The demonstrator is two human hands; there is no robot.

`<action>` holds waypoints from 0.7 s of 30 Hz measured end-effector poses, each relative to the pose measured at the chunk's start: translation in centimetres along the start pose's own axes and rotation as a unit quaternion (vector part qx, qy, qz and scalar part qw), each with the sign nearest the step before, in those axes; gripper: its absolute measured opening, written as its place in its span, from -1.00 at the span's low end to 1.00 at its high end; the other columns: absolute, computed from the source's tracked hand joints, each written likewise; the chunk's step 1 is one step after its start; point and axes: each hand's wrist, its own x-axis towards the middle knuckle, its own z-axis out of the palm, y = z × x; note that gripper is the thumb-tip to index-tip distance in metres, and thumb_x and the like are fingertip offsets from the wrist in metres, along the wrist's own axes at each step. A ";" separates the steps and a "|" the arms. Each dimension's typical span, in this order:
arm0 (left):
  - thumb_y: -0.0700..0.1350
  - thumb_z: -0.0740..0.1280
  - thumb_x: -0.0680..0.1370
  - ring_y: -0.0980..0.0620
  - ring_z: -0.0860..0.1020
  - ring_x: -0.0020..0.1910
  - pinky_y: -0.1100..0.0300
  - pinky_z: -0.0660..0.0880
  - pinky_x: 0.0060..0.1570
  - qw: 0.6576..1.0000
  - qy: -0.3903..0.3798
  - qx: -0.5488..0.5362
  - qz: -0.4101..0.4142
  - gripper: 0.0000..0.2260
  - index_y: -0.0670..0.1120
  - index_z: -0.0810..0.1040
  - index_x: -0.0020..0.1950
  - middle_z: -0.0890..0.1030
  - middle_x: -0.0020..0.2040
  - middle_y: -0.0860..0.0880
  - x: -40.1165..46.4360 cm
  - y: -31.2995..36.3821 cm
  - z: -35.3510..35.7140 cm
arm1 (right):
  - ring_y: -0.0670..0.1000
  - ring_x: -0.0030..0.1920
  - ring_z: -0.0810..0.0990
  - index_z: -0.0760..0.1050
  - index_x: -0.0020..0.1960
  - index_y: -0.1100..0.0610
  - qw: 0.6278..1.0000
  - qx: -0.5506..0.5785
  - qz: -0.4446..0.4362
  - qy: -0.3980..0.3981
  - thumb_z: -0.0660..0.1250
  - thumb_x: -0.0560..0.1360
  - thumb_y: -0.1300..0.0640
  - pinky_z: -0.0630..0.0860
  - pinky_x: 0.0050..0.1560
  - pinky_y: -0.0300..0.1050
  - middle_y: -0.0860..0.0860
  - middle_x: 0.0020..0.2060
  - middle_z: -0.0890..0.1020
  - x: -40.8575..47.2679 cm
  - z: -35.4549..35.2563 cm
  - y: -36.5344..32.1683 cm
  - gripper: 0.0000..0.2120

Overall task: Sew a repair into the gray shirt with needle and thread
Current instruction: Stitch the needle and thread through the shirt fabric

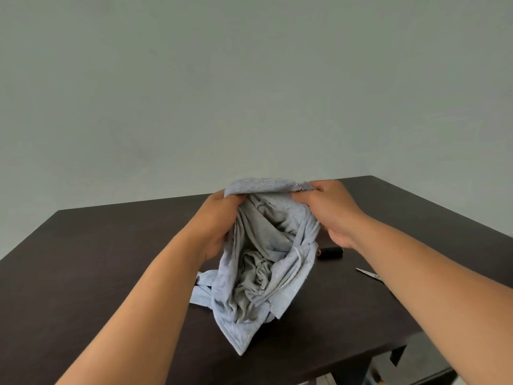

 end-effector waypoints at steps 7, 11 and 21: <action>-0.21 0.17 0.71 0.02 0.73 -0.07 0.07 0.62 -0.03 0.992 -0.007 -0.123 0.023 -0.76 -0.05 0.63 0.07 0.76 -0.07 -0.05 -0.5 0.1 0.6 | 0.00 -0.39 0.36 0.52 -0.14 0.37 0.989 -0.110 -0.096 -0.016 0.36 0.49 0.03 0.27 -0.28 -0.07 0.10 -0.40 0.44 -1.0 0.2 0.1 -0.65; -0.25 0.21 0.68 -0.06 0.72 0.04 0.02 0.62 0.04 0.990 -0.031 -0.137 0.028 -0.79 -0.09 0.63 0.15 0.74 0.05 -0.11 -0.7 0.3 0.5 | 0.00 -0.30 0.49 0.57 -0.15 0.32 0.990 -0.087 -0.104 -0.040 0.41 0.42 -0.10 0.36 -0.20 -0.10 0.10 -0.33 0.53 -0.8 0.0 -0.1 -0.57; -0.08 0.25 0.67 -0.20 0.71 0.04 -0.08 0.61 0.12 0.996 -0.074 -0.009 -0.046 -0.75 -0.18 0.63 0.21 0.73 0.04 -0.21 -1.5 -1.2 0.5 | -0.28 -0.14 0.66 0.71 -0.04 0.03 0.983 -0.089 -0.060 -0.146 0.55 0.40 0.03 0.46 -0.18 -0.53 -0.08 -0.15 0.75 -1.5 0.3 0.2 -0.84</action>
